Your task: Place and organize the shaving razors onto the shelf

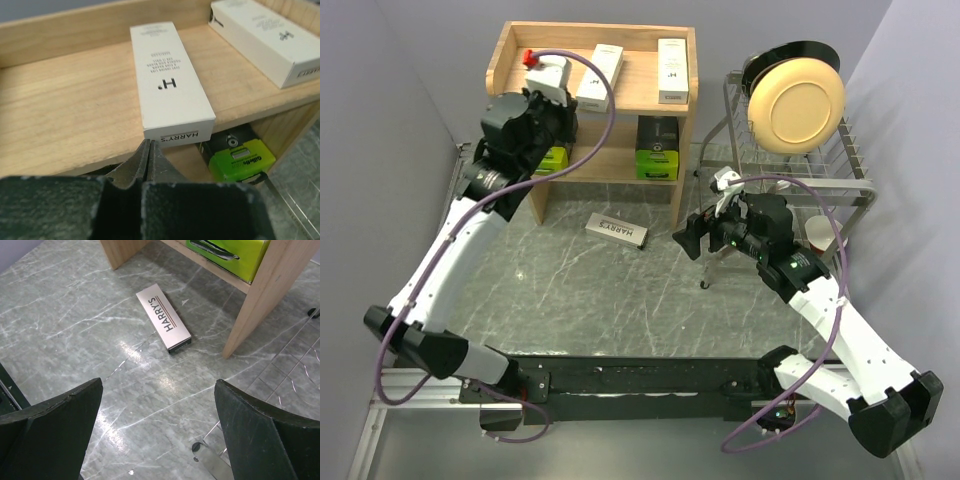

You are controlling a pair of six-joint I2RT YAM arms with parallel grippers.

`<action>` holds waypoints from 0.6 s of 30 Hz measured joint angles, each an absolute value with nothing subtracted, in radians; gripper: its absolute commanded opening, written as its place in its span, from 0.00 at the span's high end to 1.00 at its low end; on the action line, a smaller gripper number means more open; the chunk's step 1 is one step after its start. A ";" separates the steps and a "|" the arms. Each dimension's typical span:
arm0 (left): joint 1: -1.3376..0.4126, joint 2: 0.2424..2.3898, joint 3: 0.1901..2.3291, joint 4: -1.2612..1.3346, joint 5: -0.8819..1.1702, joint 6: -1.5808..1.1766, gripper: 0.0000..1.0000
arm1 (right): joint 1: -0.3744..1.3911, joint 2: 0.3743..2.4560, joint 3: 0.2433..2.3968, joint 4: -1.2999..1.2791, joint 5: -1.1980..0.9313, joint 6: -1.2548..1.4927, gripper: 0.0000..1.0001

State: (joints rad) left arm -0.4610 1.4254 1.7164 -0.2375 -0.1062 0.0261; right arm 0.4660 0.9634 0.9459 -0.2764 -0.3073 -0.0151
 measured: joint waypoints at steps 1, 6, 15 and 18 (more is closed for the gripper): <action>-0.459 1.439 1.716 -0.244 -0.093 0.026 0.99 | 0.466 0.965 0.946 -0.277 -0.307 -0.015 0.00; -0.458 1.476 1.717 -0.253 -0.030 0.014 0.99 | 0.464 0.966 0.946 -0.277 -0.307 -0.015 0.00; -0.458 1.535 1.779 -0.265 0.059 -0.042 0.99 | 0.459 0.966 0.946 -0.276 -0.308 -0.015 0.00; -0.458 1.544 1.791 -0.267 0.083 -0.056 0.99 | 0.458 0.967 0.946 -0.276 -0.308 -0.015 0.00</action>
